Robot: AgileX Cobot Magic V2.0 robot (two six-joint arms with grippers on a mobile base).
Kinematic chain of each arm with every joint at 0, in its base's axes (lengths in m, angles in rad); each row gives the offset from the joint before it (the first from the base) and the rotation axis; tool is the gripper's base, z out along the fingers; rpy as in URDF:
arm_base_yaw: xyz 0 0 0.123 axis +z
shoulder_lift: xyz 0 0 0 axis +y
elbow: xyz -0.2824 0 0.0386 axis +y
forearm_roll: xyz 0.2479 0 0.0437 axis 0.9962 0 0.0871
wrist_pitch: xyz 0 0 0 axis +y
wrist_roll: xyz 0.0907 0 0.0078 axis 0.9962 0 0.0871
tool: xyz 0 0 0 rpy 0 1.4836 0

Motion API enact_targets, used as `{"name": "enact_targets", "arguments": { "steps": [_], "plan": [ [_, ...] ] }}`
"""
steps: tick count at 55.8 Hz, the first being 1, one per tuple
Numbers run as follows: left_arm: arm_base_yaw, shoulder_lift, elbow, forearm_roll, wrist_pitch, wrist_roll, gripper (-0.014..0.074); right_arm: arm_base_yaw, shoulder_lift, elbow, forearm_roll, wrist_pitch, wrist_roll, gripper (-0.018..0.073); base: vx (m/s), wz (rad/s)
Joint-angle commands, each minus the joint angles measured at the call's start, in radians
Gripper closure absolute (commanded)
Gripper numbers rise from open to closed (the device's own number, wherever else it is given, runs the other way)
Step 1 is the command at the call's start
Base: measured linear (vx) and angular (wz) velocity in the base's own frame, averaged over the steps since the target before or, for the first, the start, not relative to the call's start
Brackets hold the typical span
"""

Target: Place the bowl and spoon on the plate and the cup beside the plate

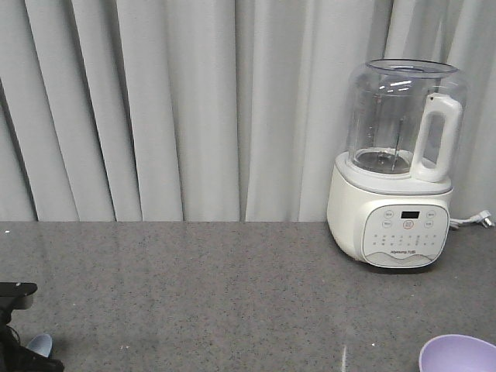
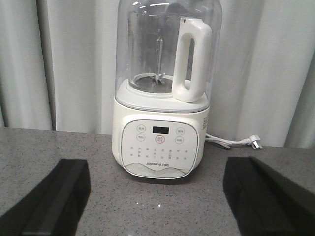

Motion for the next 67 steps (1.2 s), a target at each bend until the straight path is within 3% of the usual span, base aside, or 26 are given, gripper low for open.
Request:
{"name": "enact_targets", "arguments": {
  "steps": [1,12,22,23,35,43,53,61,67],
  "plan": [
    [-0.001,-0.030,-0.031,0.009,-0.012,-0.020,0.0285,0.001,0.000,-0.036,-0.006,-0.080,-0.009,-0.0034,0.00,0.00],
    [-0.001,-0.030,-0.031,0.027,-0.004,0.000,0.0606,0.000,0.000,-0.036,-0.006,-0.033,-0.005,-0.0034,0.00,0.00],
    [-0.003,-0.073,-0.031,0.002,-0.030,0.000,0.0604,0.000,0.000,-0.085,-0.011,0.124,0.055,-0.0034,0.00,0.00],
    [-0.003,-0.138,-0.031,-0.024,-0.068,0.007,0.0604,0.000,0.003,-0.138,-0.011,0.229,0.119,-0.0031,0.00,0.00],
    [-0.003,-0.318,-0.031,-0.087,-0.139,0.050,0.0603,0.000,0.139,-0.313,-0.050,0.563,0.306,0.0004,0.00,0.00],
    [-0.003,-0.404,-0.031,-0.090,-0.146,0.050,0.0603,-0.015,0.285,-0.368,-0.106,0.670,0.348,0.0022,0.00,0.00],
    [-0.003,-0.431,-0.031,-0.113,-0.140,0.051,0.0603,-0.141,0.434,-0.369,-0.082,0.694,0.342,0.0022,0.00,0.00],
    [-0.018,-0.431,-0.031,-0.116,-0.136,0.052,0.0603,-0.248,0.508,-0.369,-0.045,0.733,0.221,0.0022,0.00,0.00],
    [-0.047,-0.431,-0.031,-0.115,-0.136,0.069,0.0603,-0.277,0.544,-0.369,-0.019,0.721,0.190,0.0022,0.00,0.00]
  ]
}}
